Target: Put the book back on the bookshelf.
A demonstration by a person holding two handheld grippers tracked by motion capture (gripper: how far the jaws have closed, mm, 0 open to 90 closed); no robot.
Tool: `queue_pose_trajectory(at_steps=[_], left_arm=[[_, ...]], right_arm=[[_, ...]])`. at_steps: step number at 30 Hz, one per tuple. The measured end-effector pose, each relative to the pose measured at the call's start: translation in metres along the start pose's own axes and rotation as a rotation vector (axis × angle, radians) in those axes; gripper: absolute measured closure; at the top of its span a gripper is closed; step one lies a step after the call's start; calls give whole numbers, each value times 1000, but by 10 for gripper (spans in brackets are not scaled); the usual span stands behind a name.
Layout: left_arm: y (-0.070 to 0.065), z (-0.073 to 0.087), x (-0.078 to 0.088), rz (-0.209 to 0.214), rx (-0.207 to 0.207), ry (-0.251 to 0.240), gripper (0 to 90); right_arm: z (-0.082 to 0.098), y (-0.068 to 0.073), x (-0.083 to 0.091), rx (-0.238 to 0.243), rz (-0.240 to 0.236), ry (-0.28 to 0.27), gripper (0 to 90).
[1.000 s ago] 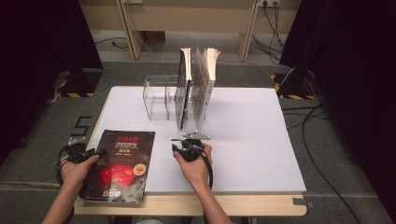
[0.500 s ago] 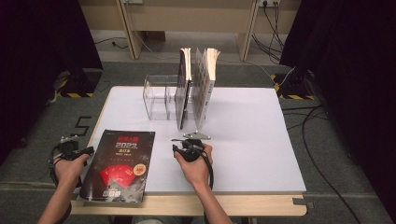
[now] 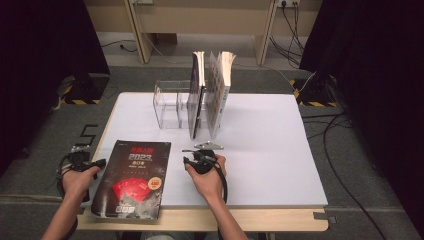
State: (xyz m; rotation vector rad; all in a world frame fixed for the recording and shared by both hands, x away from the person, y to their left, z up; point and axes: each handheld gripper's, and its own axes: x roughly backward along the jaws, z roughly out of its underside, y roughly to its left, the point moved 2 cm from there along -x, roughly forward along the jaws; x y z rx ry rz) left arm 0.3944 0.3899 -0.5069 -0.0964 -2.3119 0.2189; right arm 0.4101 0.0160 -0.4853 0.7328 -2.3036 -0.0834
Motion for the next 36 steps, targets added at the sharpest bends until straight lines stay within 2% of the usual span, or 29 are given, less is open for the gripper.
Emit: queue_pose_trajectory(at_steps=[8, 15, 21, 32, 33, 35, 36], left_arm=[[-23, 9, 3, 22, -17, 22, 898], [-44, 13, 1, 71, -38, 30, 897], [-62, 17, 0, 93, -65, 34, 897], [-74, 23, 3, 120, -75, 38, 895], [-73, 23, 2, 122, -72, 34, 894], [-72, 23, 3, 116, -63, 25, 856], [-70, 22, 4, 106, -53, 14, 809]], right_arm=[[1, 0, -2, -3, 0, 22, 533], [3, -3, -5, -3, 2, 47, 533], [4, -7, -8, -13, 6, 66, 547], [4, -20, -19, -52, 35, 104, 555], [3, -21, -20, -43, 38, 104, 554], [1, -21, -21, -47, 37, 110, 553], [0, -20, -22, -47, 38, 113, 553]])
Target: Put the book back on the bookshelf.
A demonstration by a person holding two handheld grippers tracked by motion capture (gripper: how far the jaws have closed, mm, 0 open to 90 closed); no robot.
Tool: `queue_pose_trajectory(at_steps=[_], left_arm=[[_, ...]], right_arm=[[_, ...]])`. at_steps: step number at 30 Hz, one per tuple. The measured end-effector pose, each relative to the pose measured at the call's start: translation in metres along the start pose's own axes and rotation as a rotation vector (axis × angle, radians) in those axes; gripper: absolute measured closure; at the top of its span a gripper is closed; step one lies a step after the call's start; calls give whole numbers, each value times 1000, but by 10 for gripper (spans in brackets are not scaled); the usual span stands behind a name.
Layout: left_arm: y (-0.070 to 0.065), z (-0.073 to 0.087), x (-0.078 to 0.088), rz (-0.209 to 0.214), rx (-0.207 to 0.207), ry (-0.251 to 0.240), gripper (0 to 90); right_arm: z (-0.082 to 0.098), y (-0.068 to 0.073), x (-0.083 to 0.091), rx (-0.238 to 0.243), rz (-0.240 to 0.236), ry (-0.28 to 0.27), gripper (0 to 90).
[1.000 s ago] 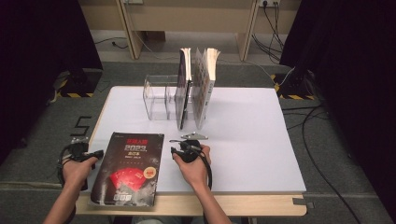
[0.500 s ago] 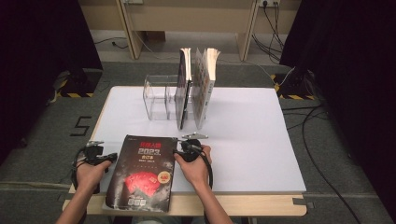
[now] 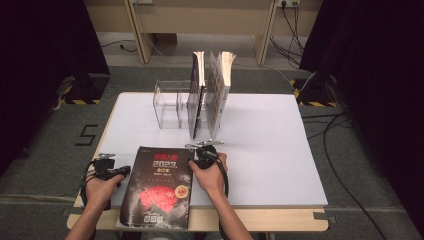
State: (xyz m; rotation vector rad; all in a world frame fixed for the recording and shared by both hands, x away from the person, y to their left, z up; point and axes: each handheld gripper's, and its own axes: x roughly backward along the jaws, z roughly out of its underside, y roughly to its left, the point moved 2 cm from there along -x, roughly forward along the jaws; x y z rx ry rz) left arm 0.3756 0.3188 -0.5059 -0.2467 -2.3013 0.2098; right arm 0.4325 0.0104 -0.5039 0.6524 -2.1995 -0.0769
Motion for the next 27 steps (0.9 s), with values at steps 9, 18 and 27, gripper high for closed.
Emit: queue_pose_trajectory(at_steps=[9, 18, 27], left_arm=[[-10, -4, 0, 64, 7, -15, 619], [-15, -2, -6, 79, 5, 18, 569], [-19, -2, -7, 71, 0, 19, 557]], right_arm=[[-5, 1, -5, 12, 8, 9, 557], [-9, 0, -8, 15, 10, 22, 583], [-12, 3, -12, 12, 24, 26, 582]])
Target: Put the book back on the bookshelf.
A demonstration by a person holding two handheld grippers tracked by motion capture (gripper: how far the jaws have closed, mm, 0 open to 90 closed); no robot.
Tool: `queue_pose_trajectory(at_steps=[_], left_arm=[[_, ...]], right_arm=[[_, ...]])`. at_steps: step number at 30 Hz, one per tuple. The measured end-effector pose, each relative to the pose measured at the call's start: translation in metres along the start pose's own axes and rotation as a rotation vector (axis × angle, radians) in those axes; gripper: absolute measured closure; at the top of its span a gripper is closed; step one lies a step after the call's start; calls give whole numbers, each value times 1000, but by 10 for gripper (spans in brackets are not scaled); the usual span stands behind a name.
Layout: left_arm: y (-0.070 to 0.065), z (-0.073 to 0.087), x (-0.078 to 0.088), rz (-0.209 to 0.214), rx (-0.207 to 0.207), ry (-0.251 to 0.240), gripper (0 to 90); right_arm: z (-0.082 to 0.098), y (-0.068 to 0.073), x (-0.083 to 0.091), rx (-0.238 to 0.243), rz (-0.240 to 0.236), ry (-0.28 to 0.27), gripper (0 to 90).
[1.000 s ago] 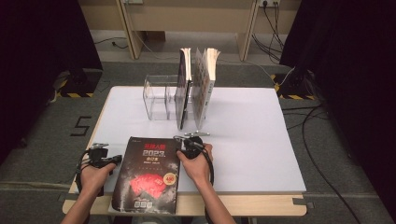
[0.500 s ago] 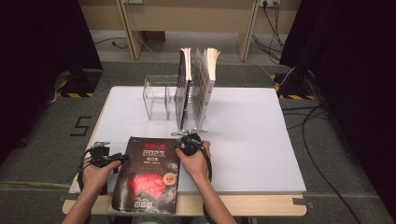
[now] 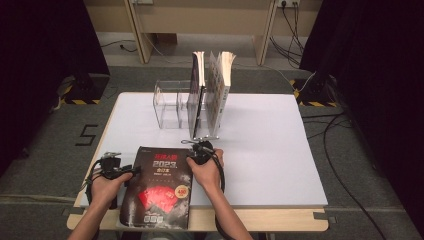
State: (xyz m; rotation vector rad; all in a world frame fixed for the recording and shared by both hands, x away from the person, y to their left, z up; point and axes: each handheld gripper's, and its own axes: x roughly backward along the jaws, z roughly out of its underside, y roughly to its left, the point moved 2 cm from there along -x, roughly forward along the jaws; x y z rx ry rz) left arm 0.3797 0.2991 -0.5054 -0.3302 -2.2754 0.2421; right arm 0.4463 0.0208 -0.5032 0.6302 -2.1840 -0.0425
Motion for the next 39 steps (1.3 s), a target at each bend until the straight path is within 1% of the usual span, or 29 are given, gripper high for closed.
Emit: queue_pose_trajectory(at_steps=[2, 5, 7, 9, 11, 13, 14, 17, 18, 21, 22, 23, 25, 28, 29, 32, 34, 36, 38, 39], left_arm=[[-1, 1, 0, -6, 6, -4, 560], [-2, 1, 0, -16, 3, -9, 563], [-2, 1, 0, -24, 0, -7, 586], [-2, 2, 0, -23, 2, -10, 603], [-2, 2, 0, -18, 14, -12, 617], [-2, 2, 1, -14, 16, -9, 625], [-2, 2, 1, -13, 12, -5, 626], [-1, 2, 1, -5, 21, -5, 629], [0, 2, 1, 0, 26, -4, 631], [1, 2, 1, 13, 36, -8, 625], [1, 2, 1, 12, 35, -9, 624], [1, 2, 2, 8, 25, -5, 621], [-1, 2, 2, 8, 25, -1, 605], [0, 3, 4, -3, 22, 6, 577], [0, 4, 5, -4, 23, 4, 577], [1, 5, 5, -1, 28, 6, 583], [-1, 5, 4, 16, 40, 8, 592], [-3, 4, 4, 5, 32, 11, 586], [-2, 4, 4, 8, 45, 12, 599], [-1, 4, 4, 11, 58, 13, 616]], right_arm=[[0, 0, -1, 7, 4, -2, 593], [1, 2, -1, 30, 27, -8, 609], [2, 4, -2, 46, 47, -19, 625], [3, 5, -2, 52, 52, -25, 644], [3, 3, -2, 45, 45, -24, 669], [2, 2, -2, 34, 33, -21, 687], [2, 2, -2, 35, 29, -18, 692], [1, 0, -2, 22, 19, -10, 703], [0, -1, -2, 28, 16, -10, 706], [-4, -6, -2, -23, -18, 16, 702], [-5, -7, -2, -32, -29, 17, 699], [-5, -7, -2, -35, -34, 18, 690], [-6, -8, -3, -24, -26, -5, 670], [-8, -7, -5, -34, -24, -3, 661], [-9, -8, -6, -21, -21, -6, 659], [-11, -7, -8, -20, -20, -1, 648], [-12, -7, -8, -25, -21, 3, 645], [-11, -8, -8, -25, -21, -2, 645], [-11, -7, -9, -24, -21, -3, 645], [-11, -7, -9, -24, -17, 4, 645]])
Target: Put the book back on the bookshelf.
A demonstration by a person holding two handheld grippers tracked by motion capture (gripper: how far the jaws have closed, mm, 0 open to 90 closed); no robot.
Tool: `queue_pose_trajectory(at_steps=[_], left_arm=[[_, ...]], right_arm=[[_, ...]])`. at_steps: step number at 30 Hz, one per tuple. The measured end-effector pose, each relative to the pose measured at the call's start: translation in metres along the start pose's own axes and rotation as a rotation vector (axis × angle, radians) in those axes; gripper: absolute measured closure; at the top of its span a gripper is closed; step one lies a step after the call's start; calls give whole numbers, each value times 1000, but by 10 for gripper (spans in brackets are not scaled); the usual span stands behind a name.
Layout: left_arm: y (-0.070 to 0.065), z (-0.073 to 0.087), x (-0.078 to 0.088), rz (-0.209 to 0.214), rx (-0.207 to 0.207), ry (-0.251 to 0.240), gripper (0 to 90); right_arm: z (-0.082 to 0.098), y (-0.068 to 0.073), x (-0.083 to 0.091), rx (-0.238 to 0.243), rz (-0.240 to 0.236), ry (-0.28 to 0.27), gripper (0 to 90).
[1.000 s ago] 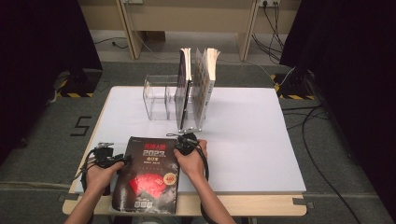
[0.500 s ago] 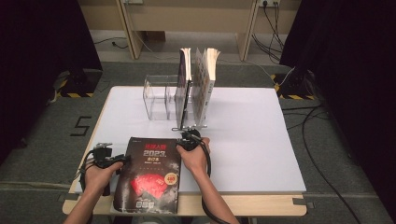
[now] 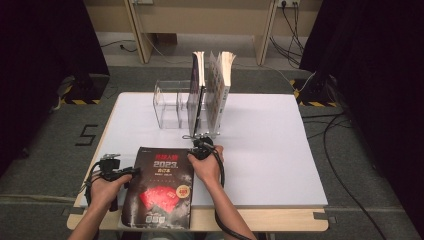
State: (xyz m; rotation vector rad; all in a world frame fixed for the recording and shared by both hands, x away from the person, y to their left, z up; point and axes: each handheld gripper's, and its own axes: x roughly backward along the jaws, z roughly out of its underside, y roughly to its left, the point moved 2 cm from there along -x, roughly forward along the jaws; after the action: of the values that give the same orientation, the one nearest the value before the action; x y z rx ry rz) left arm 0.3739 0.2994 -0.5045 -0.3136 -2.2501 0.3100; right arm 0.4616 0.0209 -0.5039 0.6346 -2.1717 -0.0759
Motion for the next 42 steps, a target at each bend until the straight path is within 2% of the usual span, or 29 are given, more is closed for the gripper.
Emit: queue_pose_trajectory(at_steps=[1, 7, 10, 11, 14, 16, 19, 28, 31, 34, 36, 41, 42], left_arm=[[1, 0, 0, 7, 18, -3, 626], [2, 0, 3, 22, 50, -13, 656], [4, 0, 4, 45, 86, -28, 679], [4, -1, 4, 69, 100, -28, 685], [4, -1, 1, 52, 88, -16, 675], [5, -2, 0, 52, 101, -12, 673], [2, -4, 0, 51, 94, -23, 669], [7, -2, -2, 107, 166, -45, 680], [7, -2, -5, 108, 161, -36, 673], [7, -5, -8, 115, 174, -28, 674], [6, -6, -9, 107, 158, -23, 677], [2, -5, -3, 152, 122, -62, 792], [0, -5, -1, 157, 96, -72, 809]], right_arm=[[-1, 0, 0, 10, 5, 5, 645], [-2, 0, -1, 6, 5, 6, 652], [0, 1, -1, 8, 14, -3, 652], [0, 2, -1, 14, 19, -3, 650], [0, 2, -1, 21, 23, 1, 645], [0, 2, -1, 19, 21, -1, 644], [0, 2, -1, 20, 20, -3, 643], [0, 2, -1, 4, 14, -5, 615], [0, 3, -1, 4, 15, -5, 613], [0, 3, -1, 3, 13, -5, 613], [1, 2, -1, -4, 9, -10, 614], [1, 2, -1, -1, 8, -15, 613], [1, 2, -1, 0, 8, -15, 609]])
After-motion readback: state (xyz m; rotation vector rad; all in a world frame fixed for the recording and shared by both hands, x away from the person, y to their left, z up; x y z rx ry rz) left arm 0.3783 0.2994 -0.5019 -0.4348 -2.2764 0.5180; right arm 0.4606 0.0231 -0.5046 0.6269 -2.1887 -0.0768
